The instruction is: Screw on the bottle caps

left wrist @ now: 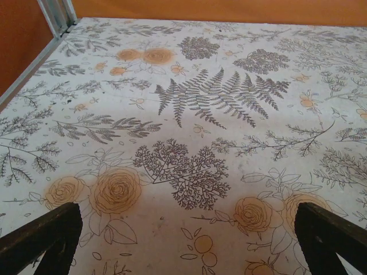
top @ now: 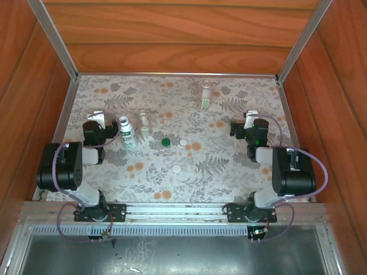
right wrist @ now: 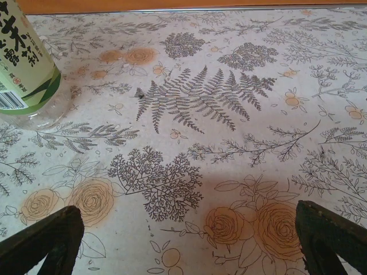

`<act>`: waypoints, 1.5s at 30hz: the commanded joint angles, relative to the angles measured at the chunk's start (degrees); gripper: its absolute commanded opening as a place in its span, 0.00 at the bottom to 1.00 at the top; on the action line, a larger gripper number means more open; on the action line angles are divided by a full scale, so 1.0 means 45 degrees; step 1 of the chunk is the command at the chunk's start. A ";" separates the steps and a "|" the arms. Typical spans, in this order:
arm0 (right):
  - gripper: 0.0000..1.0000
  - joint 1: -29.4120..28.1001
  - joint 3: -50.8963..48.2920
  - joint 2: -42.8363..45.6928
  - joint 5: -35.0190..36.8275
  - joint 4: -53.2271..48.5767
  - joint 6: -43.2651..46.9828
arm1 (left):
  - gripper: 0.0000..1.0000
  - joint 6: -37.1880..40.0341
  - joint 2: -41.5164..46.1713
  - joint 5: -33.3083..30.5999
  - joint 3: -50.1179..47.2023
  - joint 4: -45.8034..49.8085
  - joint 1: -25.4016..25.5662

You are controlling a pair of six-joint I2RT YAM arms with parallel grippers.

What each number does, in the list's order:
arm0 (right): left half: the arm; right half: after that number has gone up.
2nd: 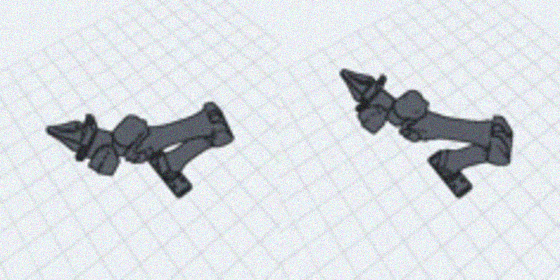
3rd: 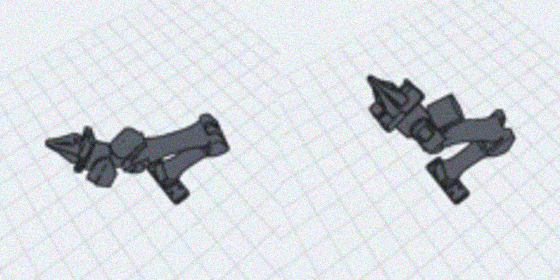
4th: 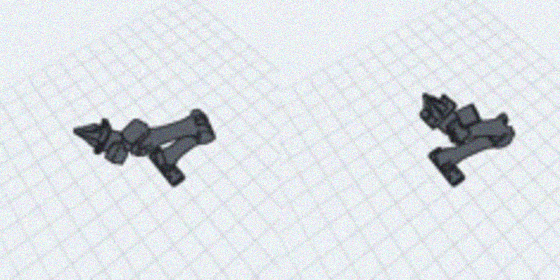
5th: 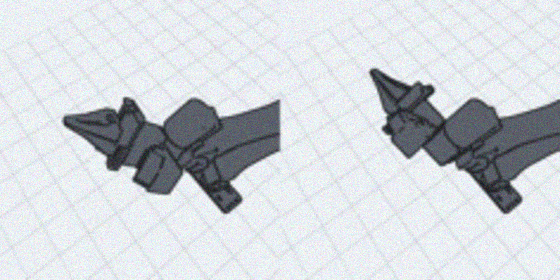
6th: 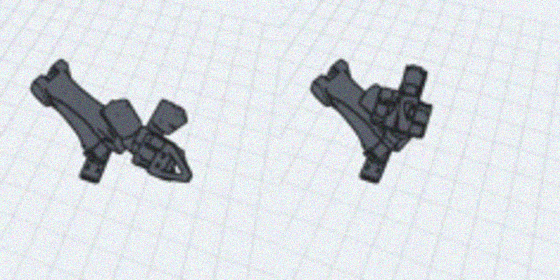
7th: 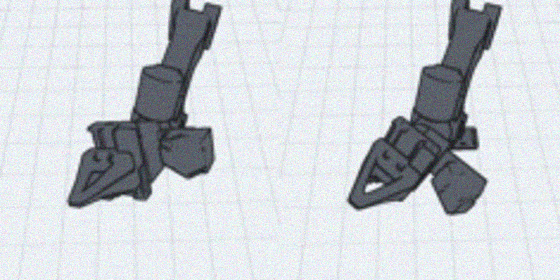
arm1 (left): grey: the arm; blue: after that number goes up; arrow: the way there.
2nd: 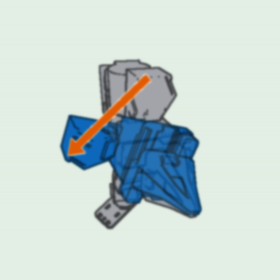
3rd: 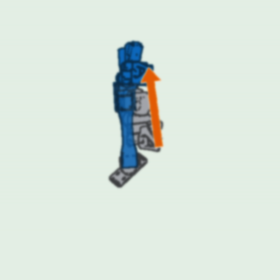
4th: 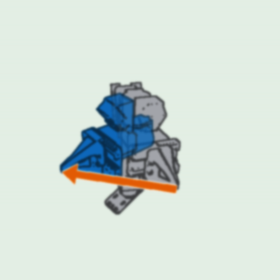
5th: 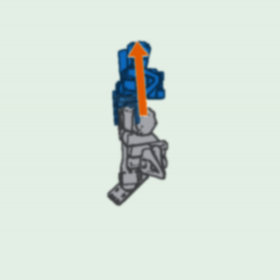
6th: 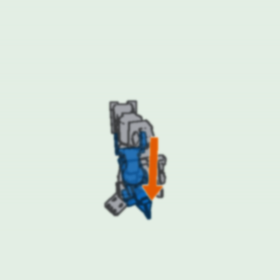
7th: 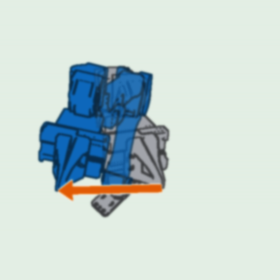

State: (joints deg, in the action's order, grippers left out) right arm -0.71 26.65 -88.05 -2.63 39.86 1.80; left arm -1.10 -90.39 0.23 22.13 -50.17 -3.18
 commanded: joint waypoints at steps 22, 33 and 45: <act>1.00 0.0037 0.0174 0.0075 0.0097 0.0088 -0.0200 | 1.00 -0.0070 0.0035 -0.0205 0.0130 -0.0211 0.0069; 1.00 0.0003 0.0092 0.1474 -0.0179 -0.0839 0.0009 | 1.00 -0.0508 0.1578 -0.1574 -0.0305 0.0154 0.0089; 1.00 -0.1474 0.0761 0.5112 -0.0511 -0.4344 0.0265 | 1.00 -0.1492 0.5320 -0.3084 0.0993 0.4727 0.0214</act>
State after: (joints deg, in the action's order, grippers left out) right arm -5.08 27.75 -67.59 -3.51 26.24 2.26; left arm -5.82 -70.08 -11.46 23.83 -35.62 -2.94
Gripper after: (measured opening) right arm 0.997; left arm 0.998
